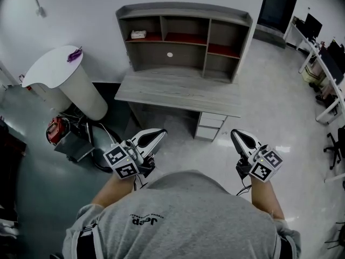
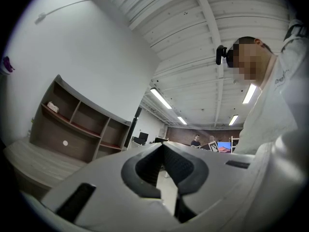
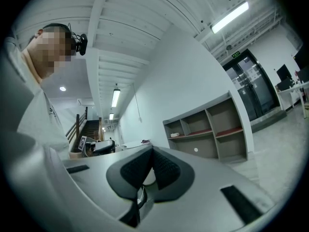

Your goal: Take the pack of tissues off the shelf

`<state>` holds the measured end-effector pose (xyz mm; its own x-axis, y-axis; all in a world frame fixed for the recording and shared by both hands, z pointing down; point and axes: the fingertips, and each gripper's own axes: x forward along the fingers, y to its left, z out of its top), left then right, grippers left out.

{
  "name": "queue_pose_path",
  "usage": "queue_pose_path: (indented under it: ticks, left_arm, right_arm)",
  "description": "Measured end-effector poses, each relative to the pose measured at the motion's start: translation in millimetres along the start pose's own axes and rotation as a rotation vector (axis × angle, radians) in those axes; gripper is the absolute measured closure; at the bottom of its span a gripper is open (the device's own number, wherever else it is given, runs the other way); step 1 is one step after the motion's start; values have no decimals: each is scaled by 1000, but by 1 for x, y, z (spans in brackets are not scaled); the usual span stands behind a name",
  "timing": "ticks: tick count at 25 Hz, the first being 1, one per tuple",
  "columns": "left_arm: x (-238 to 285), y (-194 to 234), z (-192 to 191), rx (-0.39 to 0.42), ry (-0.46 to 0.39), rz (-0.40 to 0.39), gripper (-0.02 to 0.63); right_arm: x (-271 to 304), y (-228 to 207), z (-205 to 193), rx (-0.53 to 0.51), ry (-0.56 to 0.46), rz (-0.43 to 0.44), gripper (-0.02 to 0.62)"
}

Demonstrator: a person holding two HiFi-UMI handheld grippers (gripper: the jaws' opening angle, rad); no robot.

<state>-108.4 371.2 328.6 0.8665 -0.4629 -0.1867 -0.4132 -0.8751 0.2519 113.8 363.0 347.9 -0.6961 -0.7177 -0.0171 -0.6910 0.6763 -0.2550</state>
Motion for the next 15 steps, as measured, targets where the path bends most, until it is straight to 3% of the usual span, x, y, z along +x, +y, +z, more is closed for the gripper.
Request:
queue_pose_path:
  ticks: [8,15]
  left_arm:
    - [18,32,0,-11,16,2,595]
    - [20,113,5,-30,25,-41,595]
  right_arm:
    - [21,-27,-5,30,1,8,578]
    - [94,-50,-11,18,13,-12,578]
